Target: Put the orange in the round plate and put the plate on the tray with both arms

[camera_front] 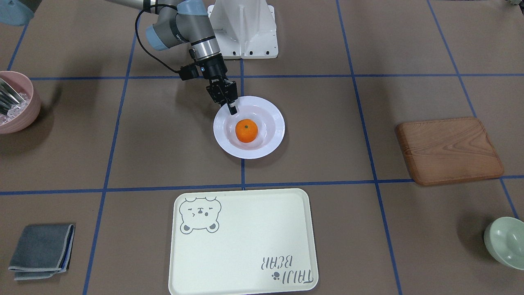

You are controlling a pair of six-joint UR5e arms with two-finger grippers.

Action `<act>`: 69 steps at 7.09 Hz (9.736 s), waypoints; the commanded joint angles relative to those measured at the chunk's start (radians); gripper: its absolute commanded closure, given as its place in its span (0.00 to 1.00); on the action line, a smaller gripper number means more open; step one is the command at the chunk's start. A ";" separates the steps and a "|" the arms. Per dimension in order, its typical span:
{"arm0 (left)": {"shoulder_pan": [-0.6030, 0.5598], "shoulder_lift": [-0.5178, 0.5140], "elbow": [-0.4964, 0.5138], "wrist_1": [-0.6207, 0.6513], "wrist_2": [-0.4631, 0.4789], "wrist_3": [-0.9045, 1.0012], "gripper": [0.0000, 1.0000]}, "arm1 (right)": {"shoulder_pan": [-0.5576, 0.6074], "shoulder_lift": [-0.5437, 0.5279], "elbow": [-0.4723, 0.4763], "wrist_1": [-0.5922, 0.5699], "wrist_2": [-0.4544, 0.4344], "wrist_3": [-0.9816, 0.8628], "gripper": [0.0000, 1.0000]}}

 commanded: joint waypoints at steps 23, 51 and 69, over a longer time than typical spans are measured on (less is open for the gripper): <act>0.013 0.149 -0.141 -0.268 -0.058 -0.404 0.02 | 0.415 0.473 -0.654 0.099 0.068 0.434 1.00; 0.231 0.166 -0.138 -0.245 0.043 -0.291 0.02 | 1.401 -0.421 0.035 -0.904 1.330 -2.340 0.00; 0.229 0.166 -0.095 -0.242 -0.006 -0.291 0.02 | 1.401 -0.422 0.078 -0.904 1.336 -2.335 0.00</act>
